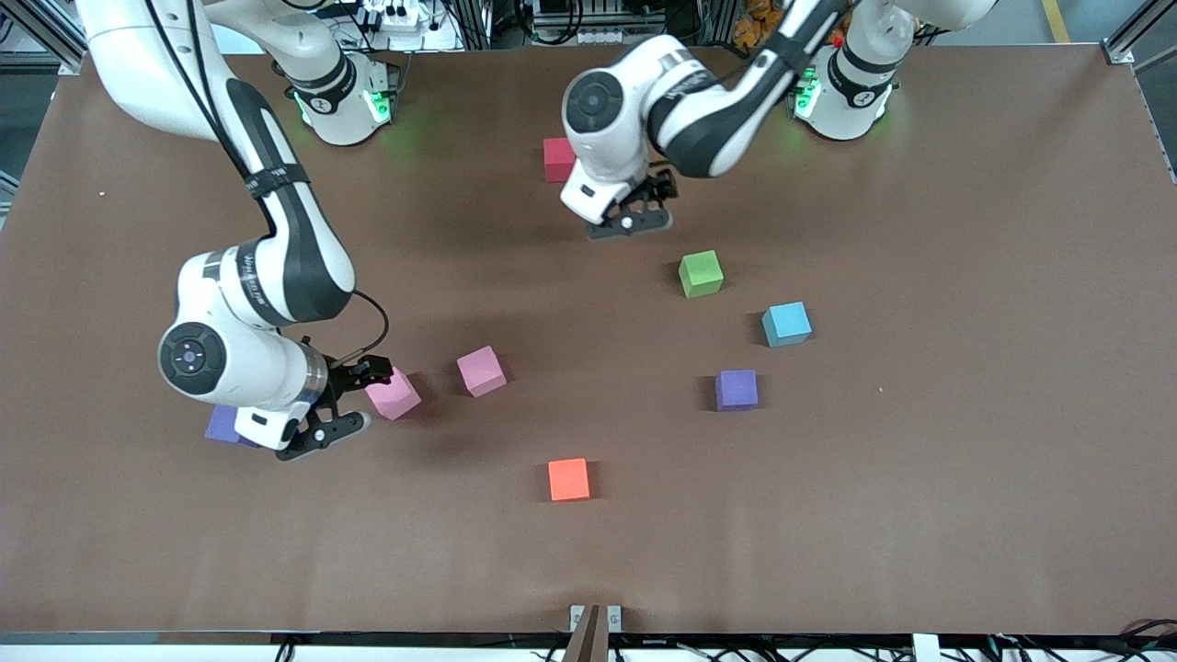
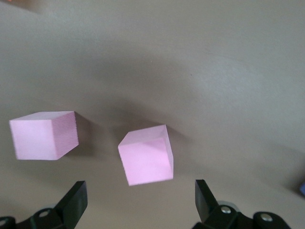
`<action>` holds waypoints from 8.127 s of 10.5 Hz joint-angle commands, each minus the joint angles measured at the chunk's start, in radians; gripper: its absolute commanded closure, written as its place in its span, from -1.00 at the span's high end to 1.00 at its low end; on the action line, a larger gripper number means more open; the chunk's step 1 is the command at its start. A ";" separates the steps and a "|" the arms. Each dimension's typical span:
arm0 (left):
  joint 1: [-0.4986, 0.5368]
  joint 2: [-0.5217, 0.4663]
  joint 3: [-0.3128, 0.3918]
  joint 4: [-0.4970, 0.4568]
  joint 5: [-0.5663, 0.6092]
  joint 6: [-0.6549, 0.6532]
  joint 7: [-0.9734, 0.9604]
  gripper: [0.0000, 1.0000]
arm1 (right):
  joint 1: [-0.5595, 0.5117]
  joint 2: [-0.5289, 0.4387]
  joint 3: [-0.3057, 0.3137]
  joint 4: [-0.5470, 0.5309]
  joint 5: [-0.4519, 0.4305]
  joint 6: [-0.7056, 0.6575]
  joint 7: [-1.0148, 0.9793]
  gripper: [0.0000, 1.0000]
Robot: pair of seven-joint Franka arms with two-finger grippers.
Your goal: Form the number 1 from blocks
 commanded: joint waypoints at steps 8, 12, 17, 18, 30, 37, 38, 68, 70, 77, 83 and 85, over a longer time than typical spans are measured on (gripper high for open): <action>-0.199 0.110 -0.016 -0.082 -0.060 0.363 -0.154 1.00 | 0.023 0.051 -0.004 -0.090 0.011 0.128 -0.064 1.00; -0.200 0.139 -0.046 -0.081 -0.072 0.397 -0.155 1.00 | 0.029 0.079 -0.005 -0.088 0.008 0.178 -0.064 1.00; -0.204 0.191 -0.066 -0.073 -0.084 0.398 -0.169 1.00 | 0.040 0.082 -0.007 -0.092 0.006 0.187 -0.064 1.00; -0.213 0.203 -0.068 -0.073 -0.084 0.398 -0.169 1.00 | 0.040 0.087 -0.008 -0.110 0.003 0.208 -0.064 1.00; -0.202 0.208 -0.059 -0.058 0.017 0.437 0.049 -1.00 | 0.040 0.091 -0.042 -0.167 0.008 0.306 -0.061 0.26; -0.190 0.213 -0.054 -0.049 0.017 0.429 -0.063 1.00 | 0.038 -0.092 -0.051 -0.216 0.019 0.289 0.212 0.26; -0.187 0.205 -0.051 -0.050 0.018 0.426 -0.071 1.00 | 0.035 -0.129 -0.051 -0.245 0.019 0.285 0.259 0.26; 0.240 0.292 0.331 0.105 -0.061 0.489 0.670 1.00 | 0.567 -0.286 0.037 -0.601 0.066 0.467 1.053 1.00; 0.238 0.295 0.331 0.102 -0.063 0.489 0.675 1.00 | 0.470 -0.283 0.036 -0.583 -0.004 0.470 0.995 1.00; 0.223 0.300 0.331 0.106 -0.137 0.490 0.650 -1.00 | 0.273 -0.130 0.030 -0.357 -0.087 0.467 0.487 1.00; -0.056 0.236 0.328 0.108 -0.135 0.406 0.307 -1.00 | 0.207 -0.076 0.033 -0.322 -0.077 0.478 0.383 1.00; -0.157 0.220 0.323 0.106 -0.140 0.363 0.251 -1.00 | 0.140 -0.077 0.033 -0.329 -0.077 0.471 0.337 1.00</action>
